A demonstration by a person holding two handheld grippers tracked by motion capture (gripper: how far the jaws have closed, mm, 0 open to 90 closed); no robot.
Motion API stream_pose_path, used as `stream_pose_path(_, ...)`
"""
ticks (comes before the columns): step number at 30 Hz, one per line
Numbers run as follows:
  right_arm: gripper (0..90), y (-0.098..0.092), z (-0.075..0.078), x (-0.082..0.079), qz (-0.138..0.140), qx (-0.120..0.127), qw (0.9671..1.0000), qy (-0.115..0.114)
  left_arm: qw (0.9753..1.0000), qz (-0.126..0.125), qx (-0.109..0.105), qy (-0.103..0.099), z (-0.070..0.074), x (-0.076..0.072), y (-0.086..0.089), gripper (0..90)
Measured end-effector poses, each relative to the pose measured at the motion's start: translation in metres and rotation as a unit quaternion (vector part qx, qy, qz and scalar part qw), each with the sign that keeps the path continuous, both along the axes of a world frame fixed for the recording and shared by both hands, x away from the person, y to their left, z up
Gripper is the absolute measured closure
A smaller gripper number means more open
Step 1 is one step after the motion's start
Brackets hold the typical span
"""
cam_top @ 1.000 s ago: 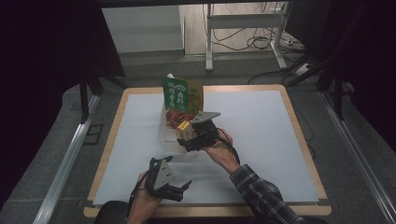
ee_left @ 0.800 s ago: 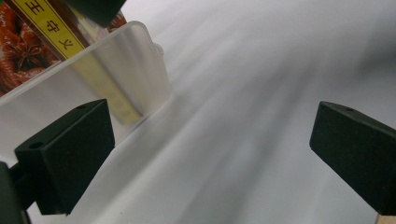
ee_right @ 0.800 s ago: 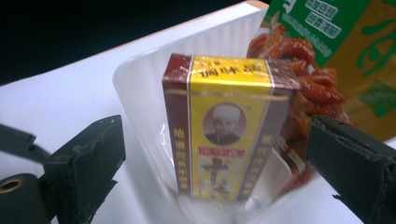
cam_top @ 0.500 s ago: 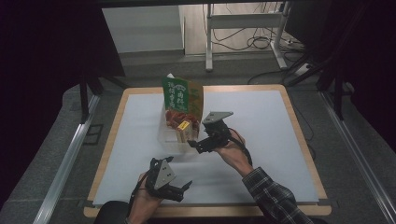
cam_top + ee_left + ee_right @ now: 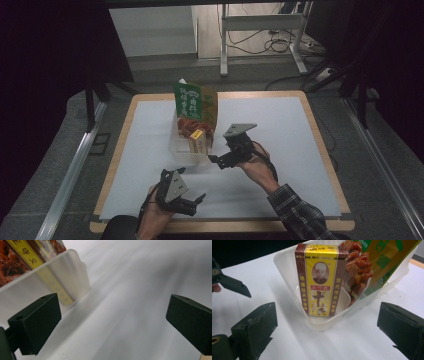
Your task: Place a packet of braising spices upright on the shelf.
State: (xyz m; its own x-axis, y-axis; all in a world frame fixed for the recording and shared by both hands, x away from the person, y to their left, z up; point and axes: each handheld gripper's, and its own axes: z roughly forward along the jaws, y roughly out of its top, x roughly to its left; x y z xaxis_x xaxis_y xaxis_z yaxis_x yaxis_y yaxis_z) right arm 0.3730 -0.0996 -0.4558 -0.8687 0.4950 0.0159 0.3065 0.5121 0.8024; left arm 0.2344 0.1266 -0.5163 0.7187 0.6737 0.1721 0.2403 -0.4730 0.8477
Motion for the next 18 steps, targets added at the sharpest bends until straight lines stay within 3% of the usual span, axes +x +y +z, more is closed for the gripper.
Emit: stream_pose_path(18, 2.0, -0.035, 0.001, -0.014, -0.009, -0.010, 0.9999, 0.003, 0.9999, -0.001, -0.009, 0.008, 0.000, 0.001, 0.001, 0.0)
